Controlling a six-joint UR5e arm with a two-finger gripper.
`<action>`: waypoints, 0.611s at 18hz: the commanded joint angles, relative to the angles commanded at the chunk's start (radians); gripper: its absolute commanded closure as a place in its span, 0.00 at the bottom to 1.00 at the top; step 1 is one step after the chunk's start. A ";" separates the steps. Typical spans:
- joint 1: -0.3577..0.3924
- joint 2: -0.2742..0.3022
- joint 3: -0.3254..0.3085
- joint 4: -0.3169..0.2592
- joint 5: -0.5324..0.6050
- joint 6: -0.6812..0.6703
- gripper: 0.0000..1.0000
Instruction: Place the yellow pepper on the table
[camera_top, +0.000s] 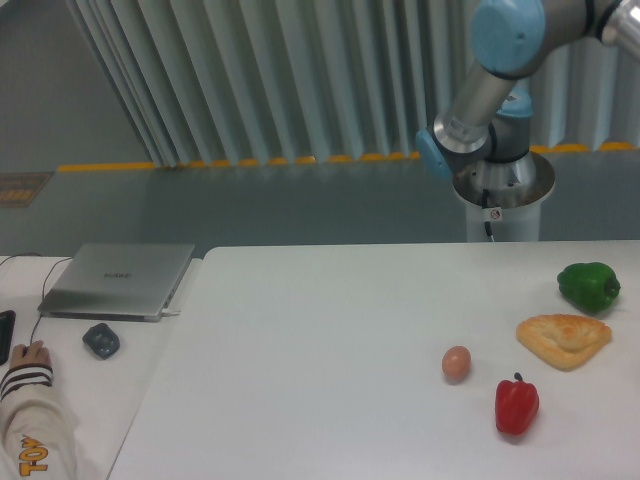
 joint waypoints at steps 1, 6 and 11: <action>-0.024 0.014 -0.014 0.000 0.002 -0.003 0.42; -0.115 0.092 -0.101 -0.002 0.002 -0.003 0.42; -0.149 0.180 -0.167 -0.044 0.005 -0.006 0.42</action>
